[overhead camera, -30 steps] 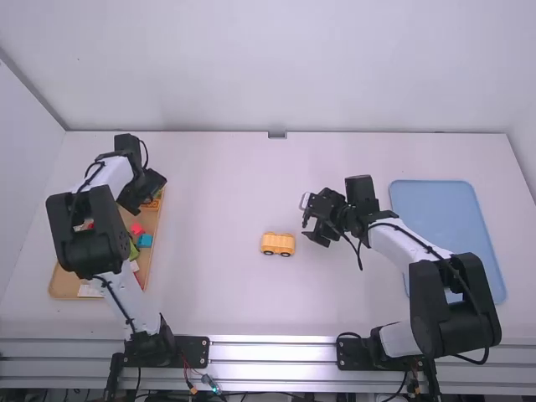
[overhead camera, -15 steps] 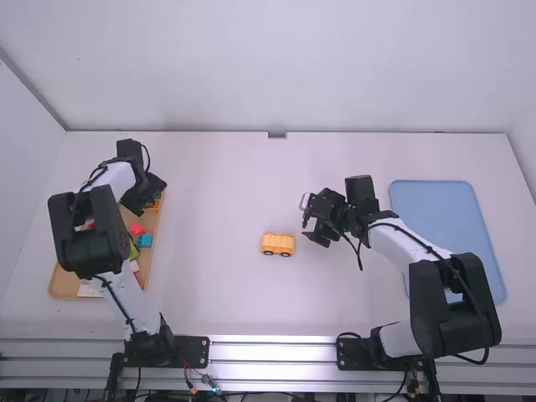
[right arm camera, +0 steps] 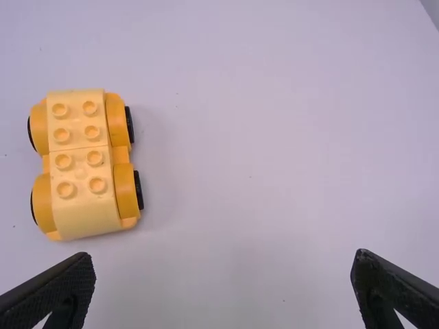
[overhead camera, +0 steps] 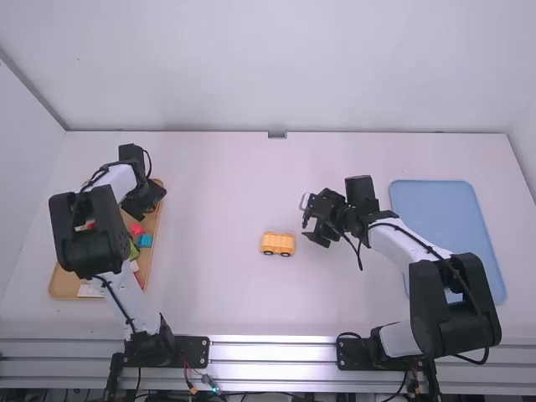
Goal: Assemble lego blocks to make yellow taxi
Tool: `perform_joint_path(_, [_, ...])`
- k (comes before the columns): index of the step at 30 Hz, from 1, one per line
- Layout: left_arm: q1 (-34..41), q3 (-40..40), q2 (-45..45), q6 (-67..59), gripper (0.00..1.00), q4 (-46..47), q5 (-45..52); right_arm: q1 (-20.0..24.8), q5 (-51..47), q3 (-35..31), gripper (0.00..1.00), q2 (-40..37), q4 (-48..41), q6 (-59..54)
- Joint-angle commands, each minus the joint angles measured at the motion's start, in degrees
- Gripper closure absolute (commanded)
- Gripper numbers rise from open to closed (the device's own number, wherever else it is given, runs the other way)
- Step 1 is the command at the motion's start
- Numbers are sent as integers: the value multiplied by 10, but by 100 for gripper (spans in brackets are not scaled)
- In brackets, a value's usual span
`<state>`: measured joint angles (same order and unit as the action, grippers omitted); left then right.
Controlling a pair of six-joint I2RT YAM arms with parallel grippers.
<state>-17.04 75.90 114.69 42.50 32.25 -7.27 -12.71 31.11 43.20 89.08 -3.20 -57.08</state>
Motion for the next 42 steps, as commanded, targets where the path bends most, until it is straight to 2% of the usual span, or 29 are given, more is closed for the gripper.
perform_joint_path(1, [-7, -3, 8, 1, 32, 4, -30, -1, 6, -1, 2, -9, -2, 0])
perform_joint_path(13, [-6, -3, 19, 1, 37, 16, -27, -1, 5, -1, 1, -9, -2, 2])
perform_joint_path(16, [-6, -3, 19, 1, 41, 12, -26, -1, 5, -1, 2, -9, -2, 2])
perform_joint_path(19, [-6, -3, 24, 1, 50, 4, -26, -1, 5, -1, 1, -9, -3, 2])
perform_joint_path(27, [-6, -3, 33, 1, 57, 2, -22, -1, 5, -1, 1, -9, -3, 2])
perform_joint_path(29, [-7, -3, 33, 1, 64, 2, -23, -1, 5, -1, 2, -9, -2, 2])
perform_joint_path(33, [-8, -3, 33, 1, 71, -2, -23, -1, 5, -1, 1, -9, -3, 2])
perform_joint_path(40, [-6, -2, 30, -41, 73, -13, -23, -1, 5, -1, 1, -9, -2, 2])
perform_joint_path(42, [-5, 5, 27, -55, 80, -5, -23, -1, 6, -1, 1, -9, 2, 3])
